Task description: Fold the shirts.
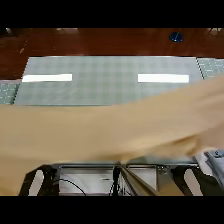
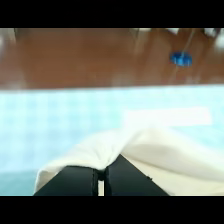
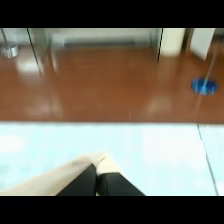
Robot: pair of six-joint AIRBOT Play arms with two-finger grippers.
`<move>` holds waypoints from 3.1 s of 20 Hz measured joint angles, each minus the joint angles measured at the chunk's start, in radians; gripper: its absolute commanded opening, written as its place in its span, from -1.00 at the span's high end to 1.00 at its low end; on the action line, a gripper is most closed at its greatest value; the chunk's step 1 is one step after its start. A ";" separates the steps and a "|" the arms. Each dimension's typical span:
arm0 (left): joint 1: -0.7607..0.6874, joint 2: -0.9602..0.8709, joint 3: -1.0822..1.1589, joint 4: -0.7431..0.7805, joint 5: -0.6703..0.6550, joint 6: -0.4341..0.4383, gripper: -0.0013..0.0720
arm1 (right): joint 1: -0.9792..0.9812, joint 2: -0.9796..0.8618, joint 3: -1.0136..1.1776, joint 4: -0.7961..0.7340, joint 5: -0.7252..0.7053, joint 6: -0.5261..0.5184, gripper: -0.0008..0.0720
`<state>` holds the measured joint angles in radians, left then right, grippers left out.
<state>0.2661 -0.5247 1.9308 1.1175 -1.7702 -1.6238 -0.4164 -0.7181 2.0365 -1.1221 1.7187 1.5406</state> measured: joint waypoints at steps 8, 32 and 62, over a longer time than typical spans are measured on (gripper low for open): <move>-0.039 -0.149 -0.727 -0.079 0.211 0.199 0.90 | 0.037 -0.351 -0.287 -0.037 -0.011 -0.047 0.89; -0.046 -1.117 -0.507 -0.283 0.906 0.719 0.90 | 0.381 -1.058 -0.328 -0.180 -0.786 -0.138 0.89; 0.227 -1.030 -0.580 0.083 0.264 0.443 -0.59 | 0.289 -0.912 -0.566 -0.198 -0.237 -0.154 -0.37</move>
<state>0.4931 -1.5547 1.3506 1.2003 -1.5066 -1.1809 -0.1276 -1.6299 1.4700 -1.3197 1.4815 1.3865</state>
